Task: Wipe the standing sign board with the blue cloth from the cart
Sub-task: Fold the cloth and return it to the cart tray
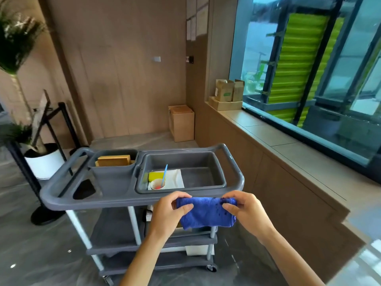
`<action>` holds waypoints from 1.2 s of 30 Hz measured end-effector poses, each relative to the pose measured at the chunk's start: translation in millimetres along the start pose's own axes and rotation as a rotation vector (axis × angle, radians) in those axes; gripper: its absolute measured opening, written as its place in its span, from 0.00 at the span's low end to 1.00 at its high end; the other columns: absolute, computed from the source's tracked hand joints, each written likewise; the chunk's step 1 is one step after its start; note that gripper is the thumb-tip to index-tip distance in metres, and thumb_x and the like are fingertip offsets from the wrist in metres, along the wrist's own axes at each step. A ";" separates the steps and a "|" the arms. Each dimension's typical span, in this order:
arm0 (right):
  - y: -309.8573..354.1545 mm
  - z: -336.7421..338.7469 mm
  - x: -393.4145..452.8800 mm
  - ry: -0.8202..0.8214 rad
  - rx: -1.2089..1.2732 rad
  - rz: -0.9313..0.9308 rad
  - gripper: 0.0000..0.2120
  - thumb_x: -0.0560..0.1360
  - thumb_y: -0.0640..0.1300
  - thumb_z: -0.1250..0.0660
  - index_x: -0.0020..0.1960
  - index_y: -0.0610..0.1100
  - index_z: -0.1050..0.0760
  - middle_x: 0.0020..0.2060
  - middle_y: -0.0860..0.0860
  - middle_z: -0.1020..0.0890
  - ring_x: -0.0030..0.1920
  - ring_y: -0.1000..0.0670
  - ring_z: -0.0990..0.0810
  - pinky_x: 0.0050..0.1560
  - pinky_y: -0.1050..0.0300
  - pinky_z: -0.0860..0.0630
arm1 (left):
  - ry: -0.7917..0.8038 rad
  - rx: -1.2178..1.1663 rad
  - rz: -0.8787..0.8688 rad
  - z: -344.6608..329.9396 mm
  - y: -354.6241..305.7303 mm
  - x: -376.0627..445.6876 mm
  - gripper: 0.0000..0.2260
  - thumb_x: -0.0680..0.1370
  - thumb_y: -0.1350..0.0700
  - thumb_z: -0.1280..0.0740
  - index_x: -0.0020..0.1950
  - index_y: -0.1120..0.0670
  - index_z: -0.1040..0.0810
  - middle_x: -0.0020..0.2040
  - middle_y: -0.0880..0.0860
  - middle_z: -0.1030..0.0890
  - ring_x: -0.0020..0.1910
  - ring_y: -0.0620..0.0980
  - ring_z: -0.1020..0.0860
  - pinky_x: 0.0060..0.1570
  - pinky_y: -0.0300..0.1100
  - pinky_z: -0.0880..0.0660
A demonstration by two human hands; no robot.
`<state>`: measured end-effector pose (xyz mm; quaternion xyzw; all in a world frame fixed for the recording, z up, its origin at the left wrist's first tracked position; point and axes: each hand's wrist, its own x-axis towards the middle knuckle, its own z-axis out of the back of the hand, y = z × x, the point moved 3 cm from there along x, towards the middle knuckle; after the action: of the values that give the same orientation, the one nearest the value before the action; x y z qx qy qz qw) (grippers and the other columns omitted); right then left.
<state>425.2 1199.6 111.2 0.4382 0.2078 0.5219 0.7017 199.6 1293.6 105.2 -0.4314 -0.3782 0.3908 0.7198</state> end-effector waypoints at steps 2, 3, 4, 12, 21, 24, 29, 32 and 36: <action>-4.7 -6.7 19.9 -0.003 -0.007 -0.011 0.09 0.74 0.38 0.27 0.45 0.53 0.16 0.38 0.61 0.15 0.42 0.59 0.16 0.40 0.68 0.21 | 0.021 -0.022 0.017 -1.3 12.4 23.1 0.15 0.73 0.61 0.26 0.47 0.40 0.18 0.45 0.40 0.15 0.47 0.41 0.17 0.51 0.44 0.18; -7.0 -9.7 30.3 0.002 -0.011 -0.015 0.09 0.74 0.38 0.27 0.45 0.53 0.16 0.38 0.61 0.15 0.42 0.59 0.16 0.40 0.68 0.20 | 0.028 -0.038 0.029 -2.3 18.6 35.4 0.15 0.73 0.62 0.26 0.47 0.40 0.18 0.45 0.40 0.15 0.48 0.43 0.17 0.51 0.45 0.18; -9.4 -12.1 41.3 0.004 -0.017 -0.018 0.09 0.75 0.39 0.27 0.45 0.53 0.16 0.38 0.60 0.14 0.42 0.59 0.16 0.41 0.68 0.20 | 0.033 -0.054 0.039 -3.4 24.4 48.7 0.15 0.74 0.63 0.26 0.47 0.40 0.17 0.45 0.41 0.15 0.48 0.44 0.17 0.52 0.47 0.18; -44.4 -17.1 154.2 0.037 -0.084 -0.003 0.07 0.76 0.40 0.28 0.48 0.52 0.17 0.42 0.57 0.14 0.43 0.58 0.16 0.42 0.67 0.19 | 0.016 -0.033 0.036 -26.0 60.4 161.4 0.14 0.72 0.64 0.24 0.42 0.42 0.16 0.44 0.39 0.14 0.47 0.41 0.17 0.49 0.40 0.20; -101.9 -27.9 293.9 0.147 -0.078 -0.054 0.08 0.75 0.42 0.28 0.46 0.56 0.18 0.39 0.56 0.15 0.40 0.59 0.17 0.41 0.68 0.23 | -0.044 -0.044 0.172 -62.2 106.8 285.7 0.17 0.70 0.66 0.24 0.38 0.41 0.15 0.41 0.45 0.14 0.45 0.48 0.16 0.44 0.39 0.21; -111.7 -32.7 330.0 0.171 -0.089 -0.066 0.08 0.75 0.42 0.28 0.47 0.55 0.18 0.39 0.57 0.16 0.40 0.57 0.18 0.42 0.64 0.20 | -0.074 -0.046 0.216 -67.7 122.9 316.2 0.19 0.70 0.67 0.24 0.37 0.40 0.16 0.40 0.44 0.14 0.44 0.48 0.17 0.43 0.39 0.22; -124.8 -49.9 369.9 0.195 -0.066 -0.085 0.12 0.76 0.39 0.31 0.45 0.57 0.20 0.41 0.65 0.17 0.44 0.62 0.18 0.41 0.71 0.23 | -0.033 -0.042 0.223 -69.0 146.5 357.0 0.22 0.71 0.68 0.26 0.41 0.38 0.17 0.42 0.43 0.14 0.42 0.42 0.18 0.44 0.37 0.23; -131.0 -62.1 393.2 0.195 -0.059 -0.099 0.15 0.75 0.36 0.32 0.43 0.57 0.21 0.40 0.64 0.17 0.43 0.62 0.19 0.41 0.72 0.24 | 0.012 -0.026 0.216 -68.4 161.7 380.2 0.23 0.71 0.68 0.27 0.40 0.36 0.18 0.41 0.41 0.16 0.41 0.40 0.19 0.42 0.32 0.25; -138.6 -82.6 416.6 0.167 -0.051 -0.149 0.13 0.76 0.35 0.32 0.44 0.54 0.21 0.39 0.61 0.17 0.42 0.60 0.19 0.41 0.70 0.24 | 0.013 -0.026 0.234 -64.1 187.1 409.1 0.20 0.71 0.68 0.27 0.38 0.40 0.18 0.41 0.39 0.16 0.43 0.41 0.19 0.44 0.37 0.23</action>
<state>593.2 1603.7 21.2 0.3586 0.2845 0.5081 0.7296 379.0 1696.8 -3.4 -0.4843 -0.3255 0.4643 0.6663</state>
